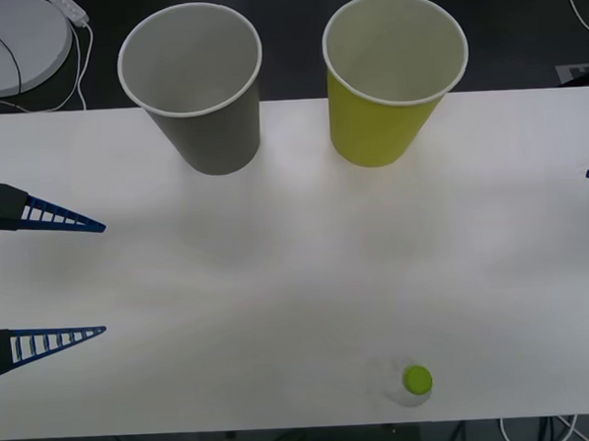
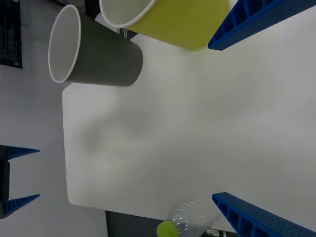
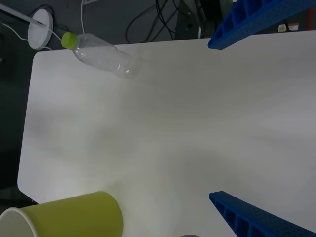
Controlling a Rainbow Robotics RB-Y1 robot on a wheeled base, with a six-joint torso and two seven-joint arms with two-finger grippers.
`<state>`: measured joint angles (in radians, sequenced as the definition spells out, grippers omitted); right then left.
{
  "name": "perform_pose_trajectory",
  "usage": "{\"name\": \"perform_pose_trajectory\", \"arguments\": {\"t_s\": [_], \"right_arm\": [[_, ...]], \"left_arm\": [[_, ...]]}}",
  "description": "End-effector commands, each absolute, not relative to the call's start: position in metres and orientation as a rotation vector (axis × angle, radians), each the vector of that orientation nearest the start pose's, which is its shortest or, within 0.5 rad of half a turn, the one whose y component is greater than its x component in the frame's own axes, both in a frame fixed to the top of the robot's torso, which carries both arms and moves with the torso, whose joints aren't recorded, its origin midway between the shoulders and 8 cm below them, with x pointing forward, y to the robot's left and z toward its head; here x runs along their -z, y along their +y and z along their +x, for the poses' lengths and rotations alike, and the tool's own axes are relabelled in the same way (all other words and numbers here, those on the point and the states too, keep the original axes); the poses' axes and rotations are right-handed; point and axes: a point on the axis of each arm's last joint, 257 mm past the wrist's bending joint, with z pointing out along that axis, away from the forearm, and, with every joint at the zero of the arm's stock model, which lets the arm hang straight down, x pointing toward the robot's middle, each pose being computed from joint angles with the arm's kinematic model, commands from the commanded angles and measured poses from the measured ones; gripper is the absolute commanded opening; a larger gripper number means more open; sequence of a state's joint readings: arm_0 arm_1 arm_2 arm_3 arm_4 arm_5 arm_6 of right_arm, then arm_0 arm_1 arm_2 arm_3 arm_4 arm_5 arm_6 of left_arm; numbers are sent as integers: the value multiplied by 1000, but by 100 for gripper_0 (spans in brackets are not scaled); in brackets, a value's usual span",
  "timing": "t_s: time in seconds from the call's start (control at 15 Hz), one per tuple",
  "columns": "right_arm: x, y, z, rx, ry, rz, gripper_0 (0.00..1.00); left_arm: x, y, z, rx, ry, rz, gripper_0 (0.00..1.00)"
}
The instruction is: Put the can into the green bin and the plastic bottle into the gray bin
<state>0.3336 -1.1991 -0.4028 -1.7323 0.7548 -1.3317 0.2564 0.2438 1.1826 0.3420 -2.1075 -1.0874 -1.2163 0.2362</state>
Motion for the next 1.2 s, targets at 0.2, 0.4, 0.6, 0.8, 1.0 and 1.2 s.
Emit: {"name": "perform_pose_trajectory", "arguments": {"t_s": [0.2, 0.4, 0.6, 0.8, 1.0, 1.2], "right_arm": [[115, -328, 308, -433, 1305, -1477, 100], [142, -329, 296, -492, 1328, -1484, 100], [164, -332, 283, -547, 1358, -1483, 100], [186, -337, 272, -559, 1380, -1505, 100], [203, -336, 263, -573, 1383, -1508, 100], [216, -330, 256, -597, 1377, -1501, 100]], "left_arm": [[103, 235, 308, 458, 1536, 1588, 100], [103, 235, 308, 458, 1536, 1588, 100], [103, 235, 308, 458, 1536, 1588, 100], [103, 235, 308, 458, 1536, 1588, 100], [103, 235, 308, 458, 1536, 1588, 100], [103, 235, 308, 458, 1536, 1588, 100]]}}
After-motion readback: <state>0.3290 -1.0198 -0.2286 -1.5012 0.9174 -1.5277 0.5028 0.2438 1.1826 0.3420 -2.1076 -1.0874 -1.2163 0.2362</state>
